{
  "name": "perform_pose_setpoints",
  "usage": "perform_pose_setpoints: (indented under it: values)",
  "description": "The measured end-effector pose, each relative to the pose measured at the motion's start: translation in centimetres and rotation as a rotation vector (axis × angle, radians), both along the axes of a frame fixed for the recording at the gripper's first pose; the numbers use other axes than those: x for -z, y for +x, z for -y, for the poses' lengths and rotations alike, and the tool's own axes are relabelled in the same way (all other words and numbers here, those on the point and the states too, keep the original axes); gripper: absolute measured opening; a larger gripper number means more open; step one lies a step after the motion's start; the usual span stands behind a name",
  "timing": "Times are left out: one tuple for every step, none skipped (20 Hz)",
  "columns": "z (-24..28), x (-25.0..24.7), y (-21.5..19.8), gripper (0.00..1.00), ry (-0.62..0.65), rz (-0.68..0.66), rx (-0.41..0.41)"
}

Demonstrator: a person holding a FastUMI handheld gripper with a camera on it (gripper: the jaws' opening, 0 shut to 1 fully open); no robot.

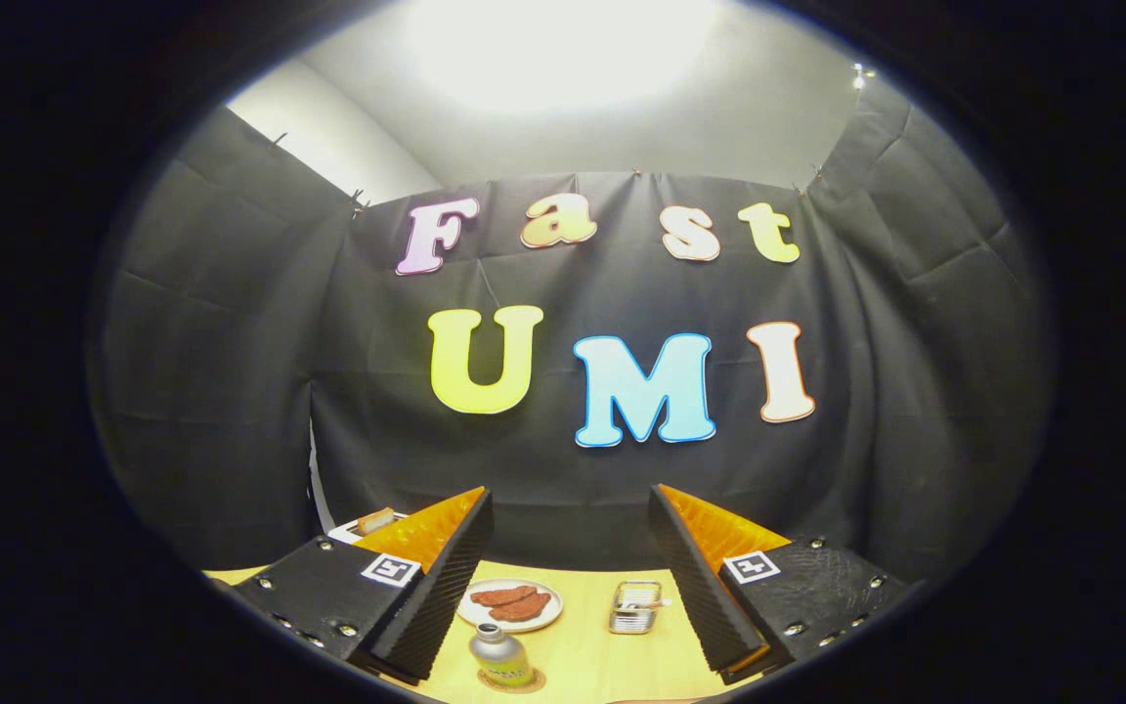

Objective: Take the bottle from table, then pour the juice into the cup, finally place the bottle on the coaster

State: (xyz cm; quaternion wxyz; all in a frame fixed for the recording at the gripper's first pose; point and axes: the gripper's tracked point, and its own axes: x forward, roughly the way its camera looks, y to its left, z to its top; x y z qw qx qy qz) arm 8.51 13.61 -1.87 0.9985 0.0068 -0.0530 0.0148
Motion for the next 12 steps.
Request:
perform_pose_setpoints:
  values:
    - [0.6,-0.4,-0.5,0.97,-0.001,-0.001,-0.002]
    - [1.2,-0.7,-0.9,0.97,-0.001,-0.001,0.003]
    - [1.7,-0.8,-1.1,0.97,-0.001,0.001,0.001]
    - [2.1,-1.0,-1.2,0.97,-0.002,0.0,0.001]
    - [2.5,-1.0,-1.4,0.97,-0.004,-0.004,0.002]
    - [3.0,-0.9,-1.3,0.97,-0.007,-0.011,0.007]
    - [3.6,-0.8,-1.5,0.97,-0.007,-0.018,0.011]
    - [4.0,-0.8,-1.5,0.97,-0.001,-0.024,0.012]
    - [4.4,-0.7,-1.6,0.97,0.002,-0.027,0.012]
    - [4.9,-0.6,-1.6,0.97,0.0,-0.028,0.016]
    - [5.5,-0.3,-1.6,0.97,-0.005,-0.033,0.021]
    - [6.0,0.0,-1.6,0.97,-0.005,-0.039,0.025]
